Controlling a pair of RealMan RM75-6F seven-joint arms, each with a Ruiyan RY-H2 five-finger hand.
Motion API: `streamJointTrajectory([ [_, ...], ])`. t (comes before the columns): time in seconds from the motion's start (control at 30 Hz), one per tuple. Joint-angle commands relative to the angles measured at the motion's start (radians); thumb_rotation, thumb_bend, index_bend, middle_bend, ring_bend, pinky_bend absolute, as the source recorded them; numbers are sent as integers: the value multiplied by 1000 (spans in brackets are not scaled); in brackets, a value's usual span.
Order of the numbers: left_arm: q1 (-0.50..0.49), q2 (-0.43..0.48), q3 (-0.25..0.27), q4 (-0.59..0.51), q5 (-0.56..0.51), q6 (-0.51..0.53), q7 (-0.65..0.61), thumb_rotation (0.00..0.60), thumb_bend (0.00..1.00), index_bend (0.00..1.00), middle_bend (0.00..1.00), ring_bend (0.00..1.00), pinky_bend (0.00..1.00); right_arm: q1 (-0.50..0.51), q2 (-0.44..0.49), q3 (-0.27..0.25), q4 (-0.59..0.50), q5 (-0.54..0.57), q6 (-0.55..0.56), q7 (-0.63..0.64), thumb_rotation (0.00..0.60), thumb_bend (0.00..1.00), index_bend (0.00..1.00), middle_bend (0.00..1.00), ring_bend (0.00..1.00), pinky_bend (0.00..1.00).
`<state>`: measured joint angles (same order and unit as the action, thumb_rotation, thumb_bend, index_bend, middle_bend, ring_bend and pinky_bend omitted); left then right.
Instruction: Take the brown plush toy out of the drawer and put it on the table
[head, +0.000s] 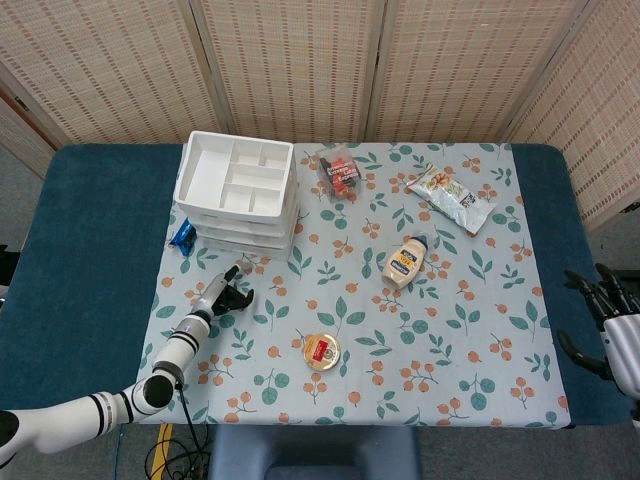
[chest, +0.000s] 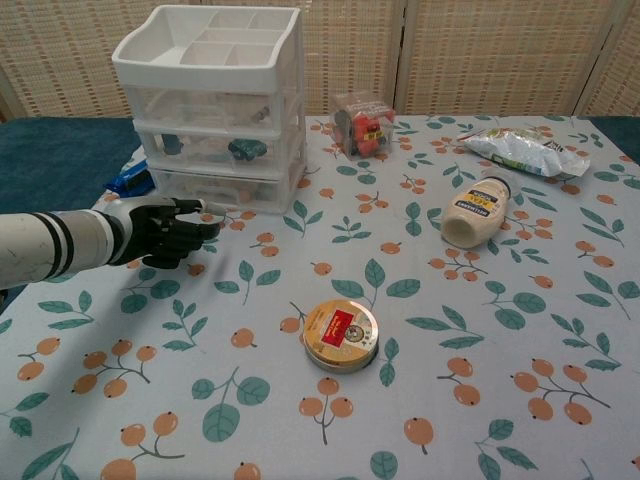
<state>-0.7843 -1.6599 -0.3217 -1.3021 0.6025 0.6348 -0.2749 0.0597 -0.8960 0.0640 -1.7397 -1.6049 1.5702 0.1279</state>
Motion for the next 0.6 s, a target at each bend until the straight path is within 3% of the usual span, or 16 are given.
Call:
streamJointTrajectory([
  [0.03,-6,-26,-21,30,-22,-1,-15,600,484,116,1000,1000,1000,-2,2,1,0,2,3,1,600,363,90,260,85,179],
  [0.23,-2,-60,-66,60,-43,-19,-62,600,484,116,1000,1000,1000,-4,3,6,2,8,9,7,600,362,90,260,85,179],
  [0.6,-12,-84,-97,98,-69,-36,-69,600,485,116,1000,1000,1000,-7,6,7,5,11,13,10,600,363,90,260,85,179],
])
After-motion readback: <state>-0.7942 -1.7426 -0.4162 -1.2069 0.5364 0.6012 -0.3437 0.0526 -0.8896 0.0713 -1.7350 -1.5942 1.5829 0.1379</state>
